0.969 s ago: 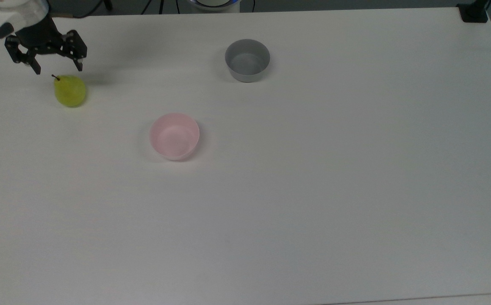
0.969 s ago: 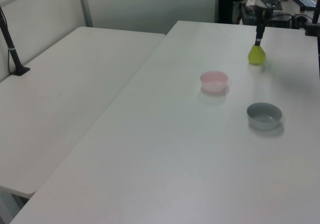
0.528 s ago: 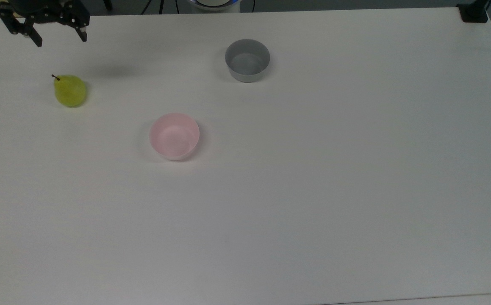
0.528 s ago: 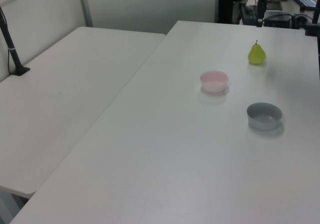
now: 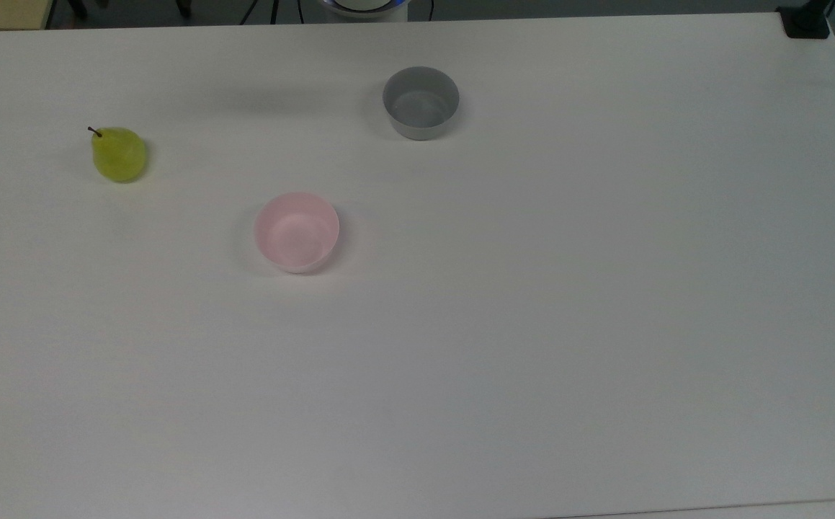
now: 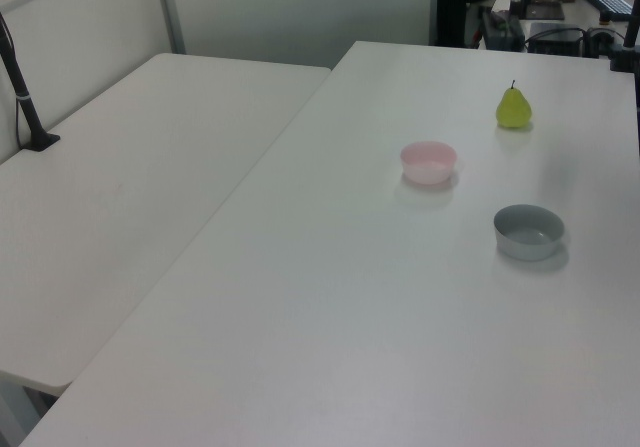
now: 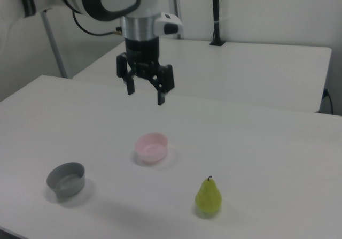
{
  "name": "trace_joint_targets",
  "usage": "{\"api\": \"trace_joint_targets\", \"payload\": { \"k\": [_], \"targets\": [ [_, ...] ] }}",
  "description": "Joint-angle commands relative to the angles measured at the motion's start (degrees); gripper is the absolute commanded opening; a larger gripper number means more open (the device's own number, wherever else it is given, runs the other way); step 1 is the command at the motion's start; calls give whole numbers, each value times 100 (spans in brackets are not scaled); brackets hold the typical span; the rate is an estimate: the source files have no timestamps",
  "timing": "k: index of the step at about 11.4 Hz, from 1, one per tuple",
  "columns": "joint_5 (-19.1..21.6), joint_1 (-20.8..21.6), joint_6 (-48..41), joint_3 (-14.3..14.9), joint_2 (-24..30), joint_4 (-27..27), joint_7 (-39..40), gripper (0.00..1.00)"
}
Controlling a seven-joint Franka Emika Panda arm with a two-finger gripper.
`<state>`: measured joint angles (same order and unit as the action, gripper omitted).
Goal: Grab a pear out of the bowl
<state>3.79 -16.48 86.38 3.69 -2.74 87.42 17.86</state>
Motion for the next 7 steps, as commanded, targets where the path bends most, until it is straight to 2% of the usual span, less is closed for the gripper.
{"api": "trace_joint_targets", "payload": {
  "k": [1,4,7],
  "targets": [
    [-1,294,-192,-376,335,-41,-1273,100],
    [-1,680,-166,-387,546,30,-1215,100],
    [-1,1015,324,-334,713,503,-1128,100]
  ]
}}
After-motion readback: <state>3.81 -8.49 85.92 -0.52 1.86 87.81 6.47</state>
